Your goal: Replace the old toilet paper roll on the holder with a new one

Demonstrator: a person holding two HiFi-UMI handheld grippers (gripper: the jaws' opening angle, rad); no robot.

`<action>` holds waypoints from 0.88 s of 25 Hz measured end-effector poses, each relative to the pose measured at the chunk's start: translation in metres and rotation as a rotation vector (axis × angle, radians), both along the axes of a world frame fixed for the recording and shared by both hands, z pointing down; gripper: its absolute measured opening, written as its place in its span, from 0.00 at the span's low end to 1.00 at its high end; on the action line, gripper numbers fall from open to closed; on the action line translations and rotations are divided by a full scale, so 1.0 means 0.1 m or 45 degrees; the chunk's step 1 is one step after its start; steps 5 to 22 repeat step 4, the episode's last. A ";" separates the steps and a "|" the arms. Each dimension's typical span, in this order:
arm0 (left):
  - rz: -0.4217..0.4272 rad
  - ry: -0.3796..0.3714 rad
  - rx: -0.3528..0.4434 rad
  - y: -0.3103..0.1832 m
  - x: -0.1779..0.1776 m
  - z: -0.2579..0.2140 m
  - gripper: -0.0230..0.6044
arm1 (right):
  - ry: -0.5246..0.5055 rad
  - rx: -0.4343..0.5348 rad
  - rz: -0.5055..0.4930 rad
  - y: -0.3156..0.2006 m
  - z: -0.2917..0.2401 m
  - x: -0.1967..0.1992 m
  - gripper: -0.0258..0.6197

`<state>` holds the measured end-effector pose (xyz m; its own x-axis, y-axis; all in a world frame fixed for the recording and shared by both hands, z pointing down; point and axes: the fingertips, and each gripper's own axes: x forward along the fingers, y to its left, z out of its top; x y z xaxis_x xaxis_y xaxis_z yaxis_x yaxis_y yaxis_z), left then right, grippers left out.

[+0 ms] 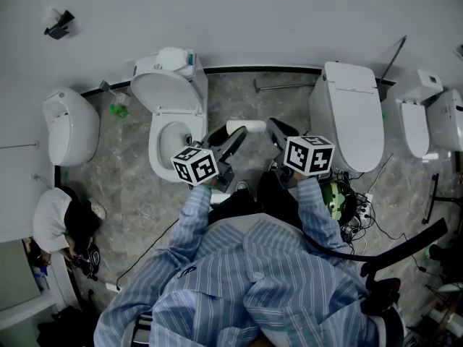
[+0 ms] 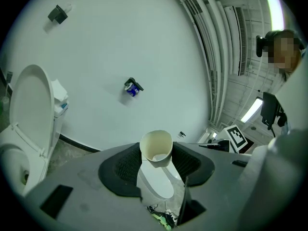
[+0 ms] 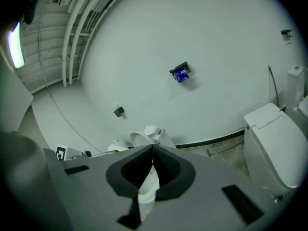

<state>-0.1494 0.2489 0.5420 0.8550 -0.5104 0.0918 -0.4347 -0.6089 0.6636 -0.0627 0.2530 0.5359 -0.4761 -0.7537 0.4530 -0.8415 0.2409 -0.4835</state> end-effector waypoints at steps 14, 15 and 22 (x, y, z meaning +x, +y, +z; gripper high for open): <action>-0.003 -0.012 0.003 0.00 -0.06 0.02 0.35 | 0.004 0.005 -0.008 -0.02 -0.01 -0.06 0.05; -0.003 -0.012 0.003 0.00 -0.06 0.02 0.35 | 0.004 0.005 -0.008 -0.02 -0.01 -0.06 0.05; -0.003 -0.012 0.003 0.00 -0.06 0.02 0.35 | 0.004 0.005 -0.008 -0.02 -0.01 -0.06 0.05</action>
